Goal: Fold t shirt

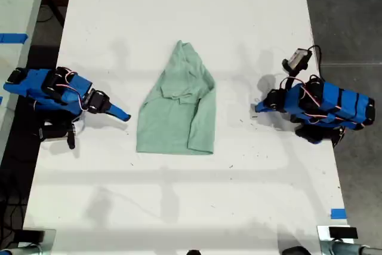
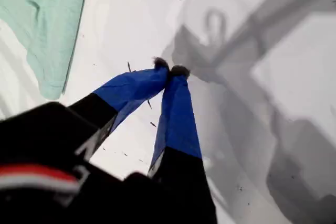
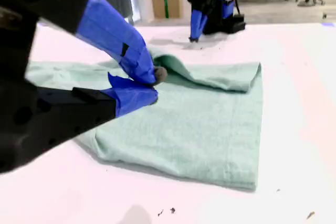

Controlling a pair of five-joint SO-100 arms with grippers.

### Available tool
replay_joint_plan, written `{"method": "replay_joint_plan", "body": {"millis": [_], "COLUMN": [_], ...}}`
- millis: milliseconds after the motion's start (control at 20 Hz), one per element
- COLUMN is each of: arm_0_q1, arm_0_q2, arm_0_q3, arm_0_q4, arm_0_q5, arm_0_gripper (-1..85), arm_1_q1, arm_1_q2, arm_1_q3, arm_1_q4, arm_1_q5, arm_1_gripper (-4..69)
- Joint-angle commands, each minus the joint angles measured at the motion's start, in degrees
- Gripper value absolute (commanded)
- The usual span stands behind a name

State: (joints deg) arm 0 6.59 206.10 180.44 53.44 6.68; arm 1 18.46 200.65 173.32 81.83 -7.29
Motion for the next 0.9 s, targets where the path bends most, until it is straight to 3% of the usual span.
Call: {"method": "replay_joint_plan", "body": {"millis": [0,100,250,400,850], "arm_0_q1": [-3.78,-9.76,-18.46,-18.02,-17.67], "arm_0_q2": [0.53,0.53,0.53,0.53,0.53], "arm_0_q3": [-2.37,-1.14,0.88,2.99,3.78], "arm_0_q4": [-1.58,-1.85,-1.14,-2.37,-2.46], "arm_0_q5": [-5.45,-8.09,-2.90,1.14,0.79], "arm_0_gripper": [-0.2,-0.2,-0.2,-0.2,-0.2], "arm_1_q1": [0.18,0.00,-0.09,-0.70,-2.46], "arm_1_q2": [0.35,0.35,0.35,0.35,0.35], "arm_1_q3": [0.79,0.79,0.79,0.79,0.62], "arm_1_q4": [0.09,0.09,0.09,0.09,0.09], "arm_1_q5": [0.70,0.70,0.79,1.14,2.37], "arm_1_gripper": [2.1,2.1,2.1,2.1,2.1]}}
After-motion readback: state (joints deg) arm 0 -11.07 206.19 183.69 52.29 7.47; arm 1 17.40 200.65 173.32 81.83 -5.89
